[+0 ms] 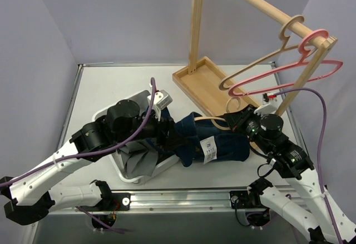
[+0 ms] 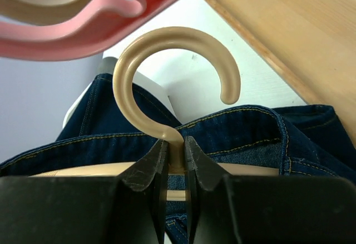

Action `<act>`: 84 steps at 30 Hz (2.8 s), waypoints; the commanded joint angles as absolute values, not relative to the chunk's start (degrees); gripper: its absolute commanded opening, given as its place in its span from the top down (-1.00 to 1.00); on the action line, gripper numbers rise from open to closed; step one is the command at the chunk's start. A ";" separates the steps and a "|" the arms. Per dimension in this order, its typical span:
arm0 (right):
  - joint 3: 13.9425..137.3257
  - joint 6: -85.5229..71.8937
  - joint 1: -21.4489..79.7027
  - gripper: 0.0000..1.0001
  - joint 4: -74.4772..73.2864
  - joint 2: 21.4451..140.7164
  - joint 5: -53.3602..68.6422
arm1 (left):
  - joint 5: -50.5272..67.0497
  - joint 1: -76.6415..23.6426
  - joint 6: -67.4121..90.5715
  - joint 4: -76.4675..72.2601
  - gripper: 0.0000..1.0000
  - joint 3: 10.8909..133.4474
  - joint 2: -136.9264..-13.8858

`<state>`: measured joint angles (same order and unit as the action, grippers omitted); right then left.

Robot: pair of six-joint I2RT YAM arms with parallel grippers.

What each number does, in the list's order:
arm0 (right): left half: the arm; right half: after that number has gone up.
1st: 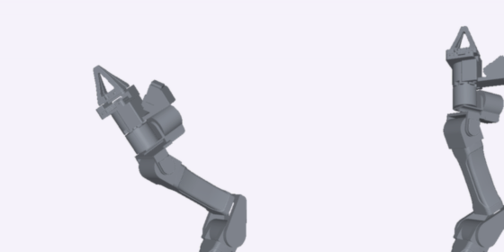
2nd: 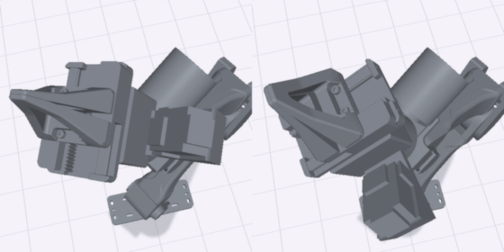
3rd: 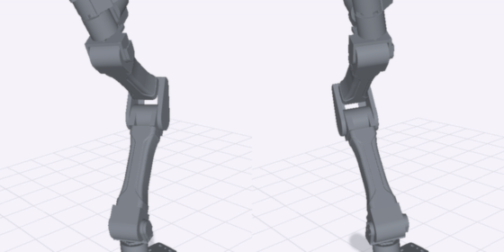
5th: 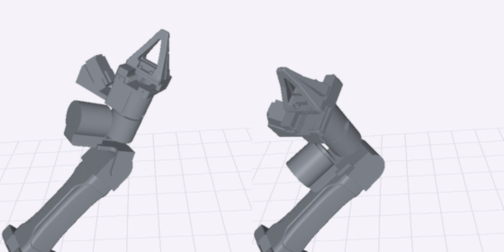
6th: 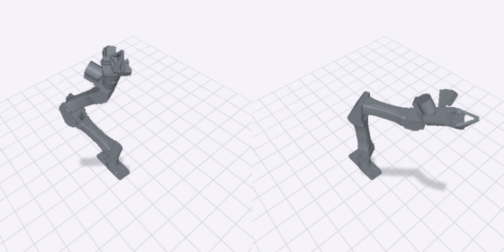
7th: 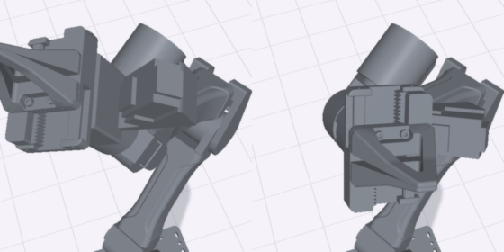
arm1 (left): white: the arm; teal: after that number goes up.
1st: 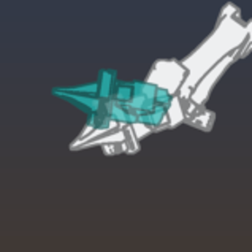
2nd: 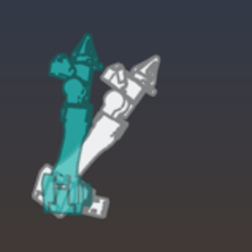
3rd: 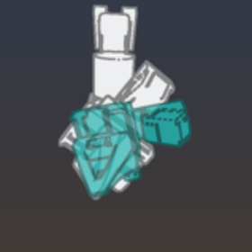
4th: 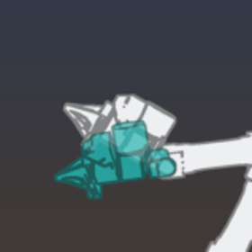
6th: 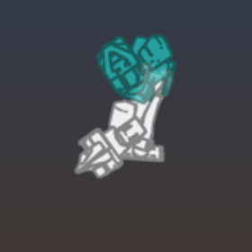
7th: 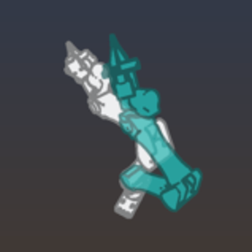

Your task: Remove the skirt from the hanger

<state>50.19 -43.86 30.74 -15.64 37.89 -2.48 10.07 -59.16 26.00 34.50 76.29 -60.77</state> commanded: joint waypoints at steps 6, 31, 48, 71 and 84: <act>55.19 -47.63 31.03 1.00 -20.82 34.19 -10.80 | 5.19 -59.41 24.26 38.40 -0.50 71.81 -56.17; 59.77 -51.59 31.11 1.00 -40.42 20.92 -29.79 | -10.02 -58.36 25.49 45.79 0.95 73.48 -57.48; 57.92 -56.16 32.96 1.00 -43.33 12.05 -32.96 | -2.81 -58.10 24.43 42.19 0.95 73.12 -56.69; 70.73 -49.84 34.63 1.00 -17.12 28.82 -14.23 | -3.01 -58.18 15.22 46.22 0.95 99.44 -71.54; 78.40 -45.53 34.72 1.00 -29.18 27.87 -20.21 | -28.83 -57.66 -11.22 31.14 0.95 123.31 -70.58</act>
